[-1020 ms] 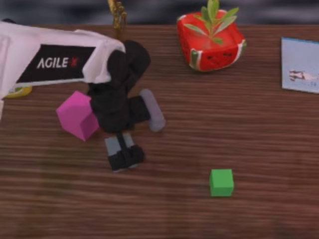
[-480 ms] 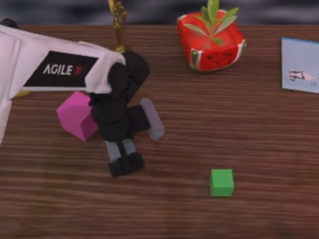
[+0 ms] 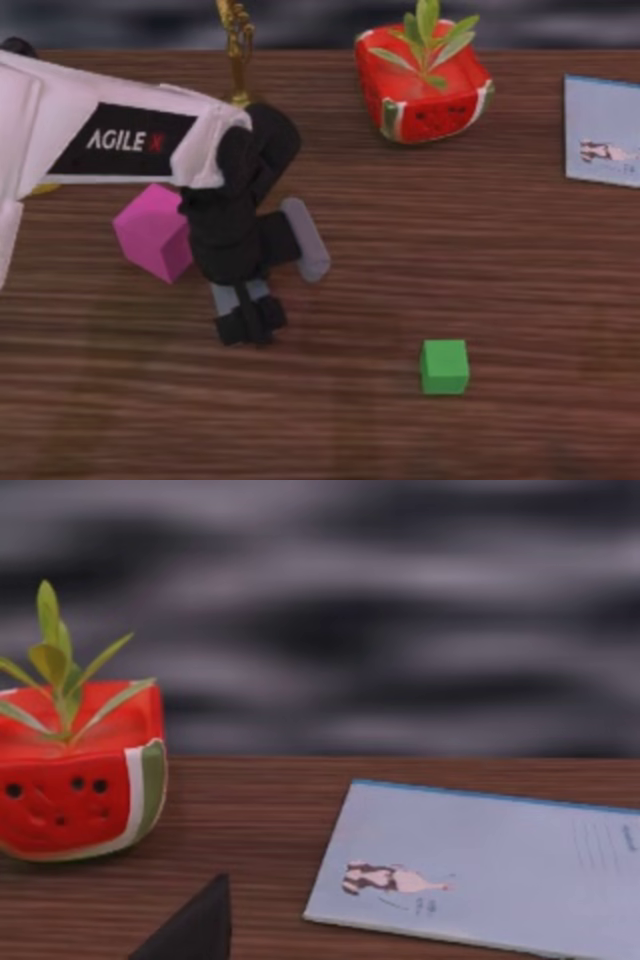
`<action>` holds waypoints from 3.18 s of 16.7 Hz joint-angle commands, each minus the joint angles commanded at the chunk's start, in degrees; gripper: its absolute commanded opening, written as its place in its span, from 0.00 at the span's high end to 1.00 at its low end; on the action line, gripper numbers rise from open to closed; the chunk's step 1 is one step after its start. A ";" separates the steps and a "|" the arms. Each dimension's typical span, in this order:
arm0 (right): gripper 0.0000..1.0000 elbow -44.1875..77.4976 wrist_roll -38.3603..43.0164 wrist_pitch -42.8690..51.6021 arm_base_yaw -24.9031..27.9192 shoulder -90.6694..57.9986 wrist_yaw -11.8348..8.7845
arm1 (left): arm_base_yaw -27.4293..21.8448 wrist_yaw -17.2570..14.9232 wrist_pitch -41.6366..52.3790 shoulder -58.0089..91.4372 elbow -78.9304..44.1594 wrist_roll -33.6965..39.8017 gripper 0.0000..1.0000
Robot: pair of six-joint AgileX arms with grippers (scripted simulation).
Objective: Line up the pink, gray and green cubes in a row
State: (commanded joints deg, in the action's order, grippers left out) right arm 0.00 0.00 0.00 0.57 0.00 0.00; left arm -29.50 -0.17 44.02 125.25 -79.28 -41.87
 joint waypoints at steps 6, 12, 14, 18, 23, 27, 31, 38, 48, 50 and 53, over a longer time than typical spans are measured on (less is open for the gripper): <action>0.00 0.00 0.00 0.00 0.00 0.00 0.00 | 0.00 0.00 0.00 0.00 0.00 0.00 1.00; 0.00 0.00 0.00 0.00 0.00 0.00 0.00 | -0.01 -0.65 1.02 -1.52 -0.24 0.49 1.00; 0.00 0.00 0.00 0.00 0.00 0.00 0.00 | 0.01 -0.64 2.00 -1.90 -0.97 0.42 1.00; 0.00 0.00 0.00 0.00 0.00 0.00 0.00 | 0.66 -0.61 9.84 -5.00 -5.01 0.57 1.00; 0.00 0.00 0.00 0.00 0.00 0.00 0.00 | 1.07 -0.59 14.78 -7.66 -7.87 0.64 1.00; 0.00 0.00 0.00 0.00 0.00 0.00 0.00 | -0.14 -0.57 14.97 -7.23 -8.25 0.39 1.00; 0.00 0.00 0.00 0.00 0.00 0.00 0.00 | -6.80 -0.63 17.47 -5.85 -11.97 -0.11 1.00; 0.00 0.00 0.00 0.00 0.00 0.00 0.00 | -18.27 -0.71 21.42 -4.13 -17.90 -1.08 1.00; 0.00 0.00 0.00 0.00 0.00 0.00 0.00 | -18.28 -0.76 10.58 -0.29 -11.24 -0.92 1.00; 0.00 0.00 0.00 0.00 0.00 0.00 0.00 | -18.43 -0.76 8.20 0.83 -9.71 -0.95 1.00; 0.00 0.00 0.00 0.00 0.00 0.00 0.00 | -18.45 -0.76 7.93 0.99 -9.53 -0.96 1.00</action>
State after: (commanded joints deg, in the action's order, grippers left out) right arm 0.00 0.00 0.00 0.57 0.00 0.00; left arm -47.95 -0.92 51.96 126.24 -88.81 -42.83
